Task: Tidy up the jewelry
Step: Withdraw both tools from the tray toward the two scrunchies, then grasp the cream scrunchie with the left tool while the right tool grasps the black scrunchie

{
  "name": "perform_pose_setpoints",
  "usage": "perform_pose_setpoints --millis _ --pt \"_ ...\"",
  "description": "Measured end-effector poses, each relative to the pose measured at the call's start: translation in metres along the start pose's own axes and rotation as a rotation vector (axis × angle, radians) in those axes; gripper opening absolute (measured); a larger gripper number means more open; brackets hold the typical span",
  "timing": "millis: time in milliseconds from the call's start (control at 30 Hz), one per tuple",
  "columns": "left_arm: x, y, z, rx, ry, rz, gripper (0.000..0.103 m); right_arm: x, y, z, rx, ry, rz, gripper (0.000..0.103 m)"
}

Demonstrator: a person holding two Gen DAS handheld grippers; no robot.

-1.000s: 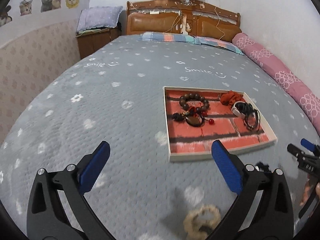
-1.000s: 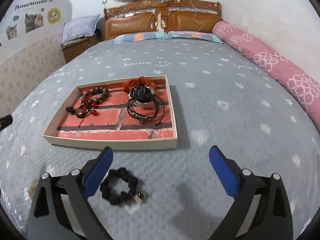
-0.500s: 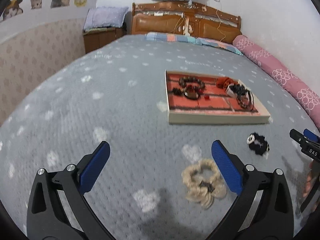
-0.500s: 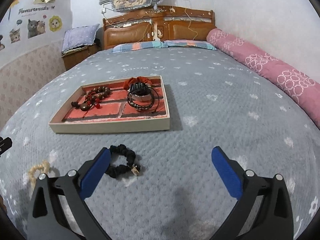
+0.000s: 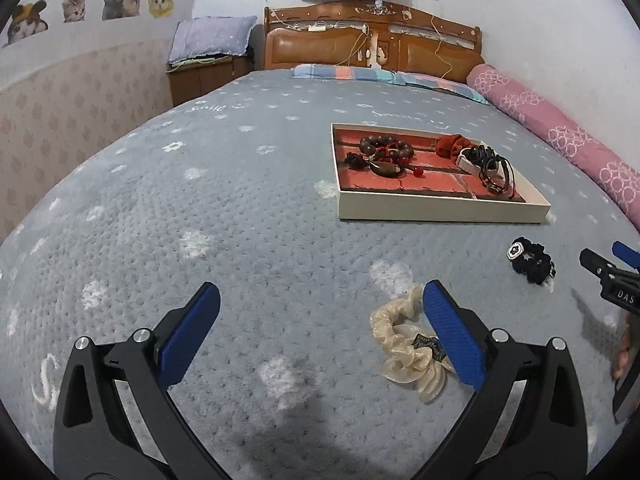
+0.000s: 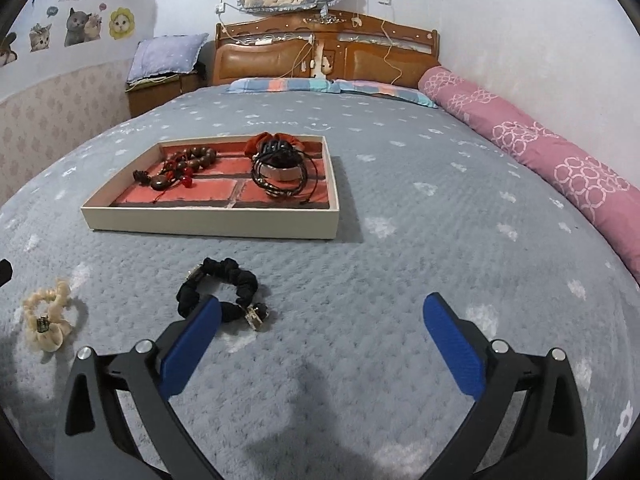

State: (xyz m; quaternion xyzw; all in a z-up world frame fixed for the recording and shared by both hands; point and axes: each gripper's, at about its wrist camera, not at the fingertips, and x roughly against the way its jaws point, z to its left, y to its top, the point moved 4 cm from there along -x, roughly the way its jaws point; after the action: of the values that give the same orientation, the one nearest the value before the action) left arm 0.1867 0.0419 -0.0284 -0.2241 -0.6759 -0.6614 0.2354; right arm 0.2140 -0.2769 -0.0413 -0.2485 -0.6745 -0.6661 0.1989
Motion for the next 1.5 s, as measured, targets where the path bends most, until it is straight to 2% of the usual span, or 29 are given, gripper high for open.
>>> perform_pose_setpoints --millis 67,200,433,633,867,967,1033,1100,1167,1267,1333,1467,1500 --pt "-0.002 -0.001 -0.001 0.009 -0.025 0.007 0.098 -0.006 0.001 0.002 0.001 0.025 0.020 0.099" --pt "-0.009 -0.006 0.000 0.033 -0.059 0.036 0.098 -0.013 0.001 0.005 0.012 0.021 0.040 0.099" --pt "-0.025 -0.016 -0.014 -0.041 -0.058 0.118 0.098 -0.028 0.004 0.009 0.007 0.037 0.090 0.099" --pt "-0.040 -0.019 -0.008 0.011 -0.100 0.190 0.098 -0.040 0.005 0.017 0.018 0.027 0.123 0.099" --pt "-0.047 -0.020 -0.012 -0.003 -0.074 0.210 0.093 -0.054 0.005 0.023 0.012 0.026 0.171 0.098" --pt "-0.049 -0.021 -0.014 -0.009 -0.082 0.226 0.080 -0.056 0.004 0.023 0.010 0.020 0.178 0.096" --pt "-0.052 -0.023 -0.017 -0.015 -0.096 0.245 0.069 -0.058 0.005 0.025 0.009 0.020 0.189 0.091" --pt "-0.053 -0.025 -0.019 -0.022 -0.097 0.257 0.066 -0.062 0.005 0.026 0.004 0.031 0.203 0.089" --pt "-0.054 -0.025 -0.019 -0.023 -0.104 0.261 0.064 -0.065 0.003 0.028 0.003 0.044 0.216 0.075" --pt "-0.055 -0.025 -0.019 -0.022 -0.109 0.269 0.057 -0.068 0.002 0.030 -0.002 0.073 0.232 0.064" --pt "-0.055 -0.023 -0.022 -0.029 -0.123 0.273 0.045 -0.069 0.002 0.032 -0.011 0.094 0.242 0.055" --pt "-0.059 -0.019 -0.023 -0.028 -0.140 0.283 0.029 -0.071 0.002 0.037 -0.021 0.112 0.249 0.042" --pt "-0.059 -0.018 -0.023 -0.023 -0.153 0.285 0.020 -0.071 0.002 0.039 -0.017 0.116 0.250 0.040"
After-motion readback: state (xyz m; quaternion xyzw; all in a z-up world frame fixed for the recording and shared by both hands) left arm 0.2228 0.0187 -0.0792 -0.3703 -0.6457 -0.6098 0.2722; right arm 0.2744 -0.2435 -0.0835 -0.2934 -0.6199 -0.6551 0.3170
